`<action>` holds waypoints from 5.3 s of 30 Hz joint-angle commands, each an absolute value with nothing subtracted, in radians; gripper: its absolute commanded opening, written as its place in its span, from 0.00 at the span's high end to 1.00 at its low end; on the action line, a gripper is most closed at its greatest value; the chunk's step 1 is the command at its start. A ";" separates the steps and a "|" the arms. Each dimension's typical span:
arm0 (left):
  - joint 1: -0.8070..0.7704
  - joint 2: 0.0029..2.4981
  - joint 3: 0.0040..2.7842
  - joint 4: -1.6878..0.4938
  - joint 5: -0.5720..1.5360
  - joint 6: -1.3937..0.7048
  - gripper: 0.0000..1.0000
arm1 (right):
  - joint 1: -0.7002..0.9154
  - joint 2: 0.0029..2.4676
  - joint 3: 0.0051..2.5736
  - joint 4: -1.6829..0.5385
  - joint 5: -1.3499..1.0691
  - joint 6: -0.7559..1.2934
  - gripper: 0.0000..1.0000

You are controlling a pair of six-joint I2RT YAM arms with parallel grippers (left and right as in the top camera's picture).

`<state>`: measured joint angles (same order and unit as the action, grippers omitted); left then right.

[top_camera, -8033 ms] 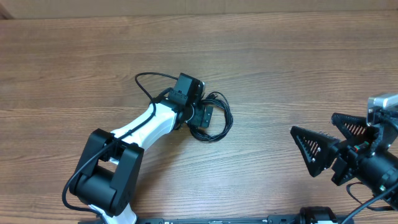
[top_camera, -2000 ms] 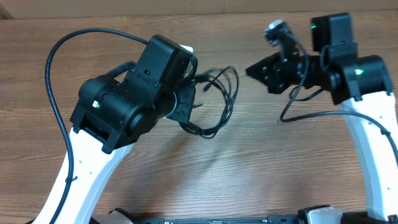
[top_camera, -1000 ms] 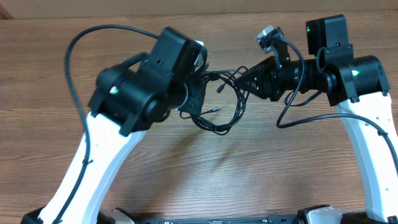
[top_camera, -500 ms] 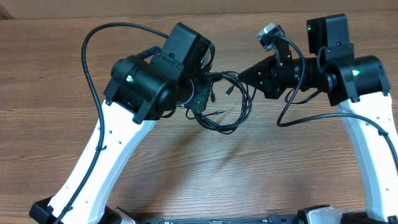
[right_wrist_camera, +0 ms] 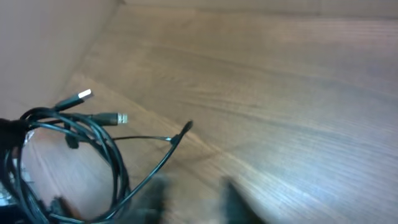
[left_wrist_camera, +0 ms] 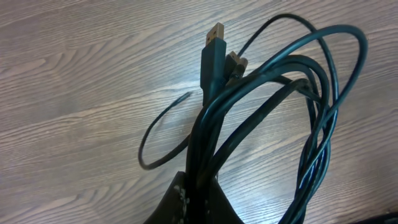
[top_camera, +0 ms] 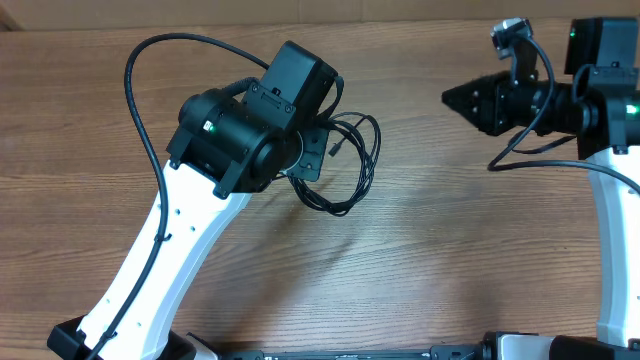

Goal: Untangle cables

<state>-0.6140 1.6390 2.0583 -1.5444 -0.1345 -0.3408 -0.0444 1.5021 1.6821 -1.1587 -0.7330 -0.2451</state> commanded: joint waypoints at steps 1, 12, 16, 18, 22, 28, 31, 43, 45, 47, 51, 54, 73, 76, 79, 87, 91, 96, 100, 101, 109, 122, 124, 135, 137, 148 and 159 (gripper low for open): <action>-0.620 1.633 2.077 -1.519 -0.069 -0.336 0.96 | -0.017 1.498 1.689 -1.183 -0.764 -0.293 0.27; -0.645 1.632 2.078 -1.395 0.200 -0.329 0.96 | 0.140 1.498 1.689 -1.187 -0.764 -0.317 0.30; -0.645 1.626 2.079 -1.391 0.201 -0.321 0.96 | 0.143 1.498 1.689 -1.187 -0.764 -0.316 0.39; -0.645 1.621 2.080 -1.390 0.201 -0.320 0.96 | 0.143 1.498 1.689 -1.187 -0.764 -0.316 0.53; -0.645 1.610 2.082 -1.384 0.201 -0.318 0.96 | 0.143 1.498 1.689 -1.192 -0.765 -0.316 0.96; -0.645 1.601 2.093 -1.382 0.165 -0.317 0.96 | 0.143 1.498 1.689 -1.203 -0.764 -0.316 0.71; -0.645 1.600 2.100 -1.385 0.166 -0.313 0.96 | 0.143 1.498 1.689 -1.209 -0.760 -0.324 0.37; -0.645 1.597 2.243 -1.441 0.141 -0.292 0.96 | 0.143 1.498 1.689 -1.232 -0.750 -0.349 0.96; -0.645 1.597 2.255 -1.448 0.128 -0.292 0.96 | 0.143 1.498 1.689 -1.228 -0.751 -0.349 0.96; -0.645 1.598 2.255 -1.464 0.115 -0.292 0.96 | 0.143 1.498 1.689 -1.222 -0.751 -0.349 0.96; -0.645 1.599 2.255 -1.525 0.060 -0.293 0.96 | 0.134 1.498 1.689 -1.202 -0.749 -0.348 0.96; -0.645 1.598 2.255 -1.552 0.025 -0.293 0.96 | 0.112 1.498 1.689 -1.179 -0.712 -0.340 0.96; -0.643 1.554 2.255 -1.602 -0.039 -0.292 0.96 | -0.178 1.498 1.689 -1.139 -0.699 -0.283 0.96; -0.642 1.542 2.255 -1.608 -0.062 -0.292 0.96 | -0.224 1.498 1.689 -1.134 -0.702 -0.276 0.96; -0.642 1.539 2.255 -1.610 -0.059 -0.293 0.94 | -0.244 1.498 1.689 -1.153 -0.759 -0.278 0.95; -0.642 1.540 2.255 -1.607 -0.083 -0.221 0.96 | -0.152 1.498 1.689 -1.216 -0.850 -0.300 0.21; -0.642 1.539 2.255 -1.560 -0.204 -0.222 0.96 | -0.080 1.498 1.689 -1.242 -0.852 -0.272 0.18; -0.642 1.540 2.255 -1.469 -0.317 -0.270 0.96 | 0.009 1.498 1.689 -1.289 -0.852 -0.250 0.30; -0.642 1.541 2.255 -1.393 -0.311 -0.270 0.96 | 0.077 1.498 1.689 -1.295 -0.852 -0.183 0.29; -0.642 1.541 2.255 -1.371 -0.294 -0.269 0.96 | 0.097 1.498 1.689 -1.295 -0.859 -0.165 0.26; -0.642 1.542 2.255 -1.294 -0.155 -0.327 0.96 | 0.234 1.498 1.689 -1.190 -0.892 -0.102 0.28; -0.642 1.542 2.255 -1.277 -0.053 -0.331 0.96 | 0.286 1.498 1.689 -1.066 -0.892 -0.025 0.83; -0.642 1.542 2.255 -1.273 -0.051 -0.346 0.96 | 0.286 1.498 1.689 -1.068 -0.892 -0.026 0.60; -0.643 1.542 2.255 -1.212 0.046 -0.356 0.96 | 0.286 1.498 1.689 -1.055 -0.865 0.001 0.42; -0.643 1.542 2.255 -1.212 0.046 -0.356 0.96 | 0.286 1.498 1.689 -1.052 -0.865 0.001 0.45; -0.686 1.543 2.255 -1.151 0.114 -0.368 0.96 | 0.286 1.499 1.689 -1.041 -0.865 0.031 0.89; -0.690 1.543 2.255 -1.237 0.018 -0.367 0.96 | 0.267 1.498 1.689 -1.017 -0.848 0.030 0.96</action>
<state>-0.6811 1.5578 2.2337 -1.2251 0.0570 -0.3496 0.2787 1.5028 1.6814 -1.0245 -0.8486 0.0299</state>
